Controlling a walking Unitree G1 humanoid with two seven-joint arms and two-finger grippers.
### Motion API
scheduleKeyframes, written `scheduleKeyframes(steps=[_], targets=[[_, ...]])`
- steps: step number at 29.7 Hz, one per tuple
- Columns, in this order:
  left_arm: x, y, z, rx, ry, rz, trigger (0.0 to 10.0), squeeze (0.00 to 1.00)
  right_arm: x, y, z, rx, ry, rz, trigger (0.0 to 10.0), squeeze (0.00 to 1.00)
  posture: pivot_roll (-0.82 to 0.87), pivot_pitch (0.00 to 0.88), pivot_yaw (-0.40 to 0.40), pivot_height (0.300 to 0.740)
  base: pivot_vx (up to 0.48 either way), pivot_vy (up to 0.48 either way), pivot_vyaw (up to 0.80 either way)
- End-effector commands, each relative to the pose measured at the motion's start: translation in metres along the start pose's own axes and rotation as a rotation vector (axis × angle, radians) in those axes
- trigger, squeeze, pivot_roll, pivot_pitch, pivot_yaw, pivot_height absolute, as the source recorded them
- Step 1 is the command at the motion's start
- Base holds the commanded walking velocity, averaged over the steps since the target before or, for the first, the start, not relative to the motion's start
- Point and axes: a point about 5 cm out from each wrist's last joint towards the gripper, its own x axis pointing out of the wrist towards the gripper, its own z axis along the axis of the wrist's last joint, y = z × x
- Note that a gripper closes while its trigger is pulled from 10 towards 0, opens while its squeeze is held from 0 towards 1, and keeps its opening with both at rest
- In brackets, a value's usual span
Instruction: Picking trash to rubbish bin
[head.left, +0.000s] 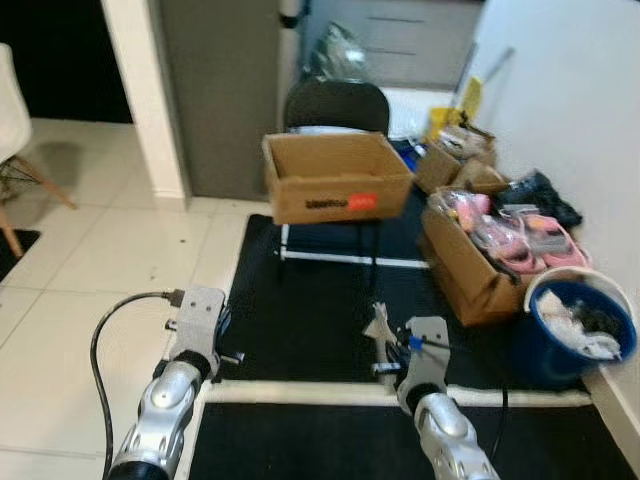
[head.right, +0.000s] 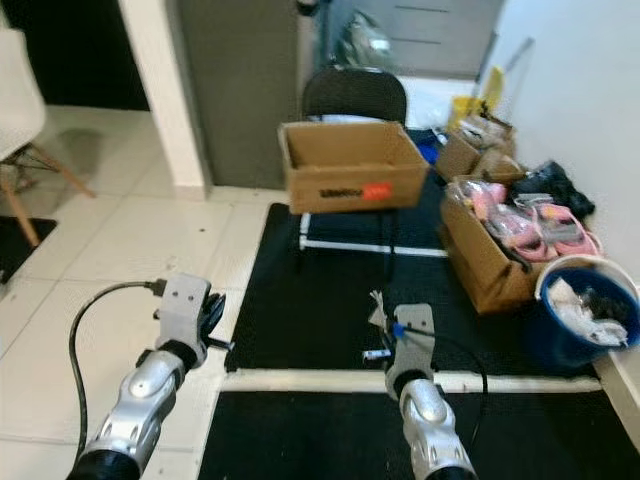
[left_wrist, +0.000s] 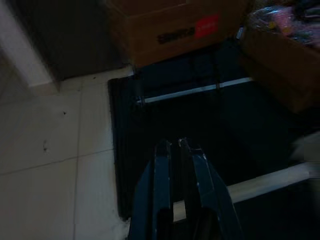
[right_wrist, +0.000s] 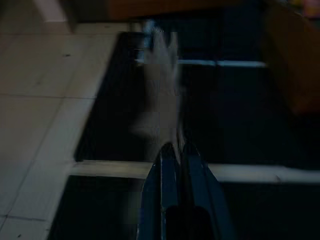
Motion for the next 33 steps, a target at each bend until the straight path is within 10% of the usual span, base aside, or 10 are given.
scheduleKeyframes(steps=[1,16,33], targets=[[0.000,-0.001,0.000,0.003,0.007,-0.007,10.0,0.00,-0.001,-0.003,-0.001,0.008,0.003,-0.016,10.0,0.00,0.02,0.043,0.001,0.740,0.000,0.000,-0.80],[0.001,-0.010,0.000,-0.022,-0.005,-0.026,10.0,0.00,0.002,-0.002,-0.002,0.018,0.018,0.008,10.0,0.00,0.01,0.023,-0.003,0.740,0.000,0.000,-0.80],[0.001,-0.010,0.004,-0.098,-0.029,0.005,10.0,0.00,0.005,0.014,0.002,-0.039,0.008,0.122,10.0,0.00,0.01,0.039,-0.009,0.740,0.308,0.000,0.00]])
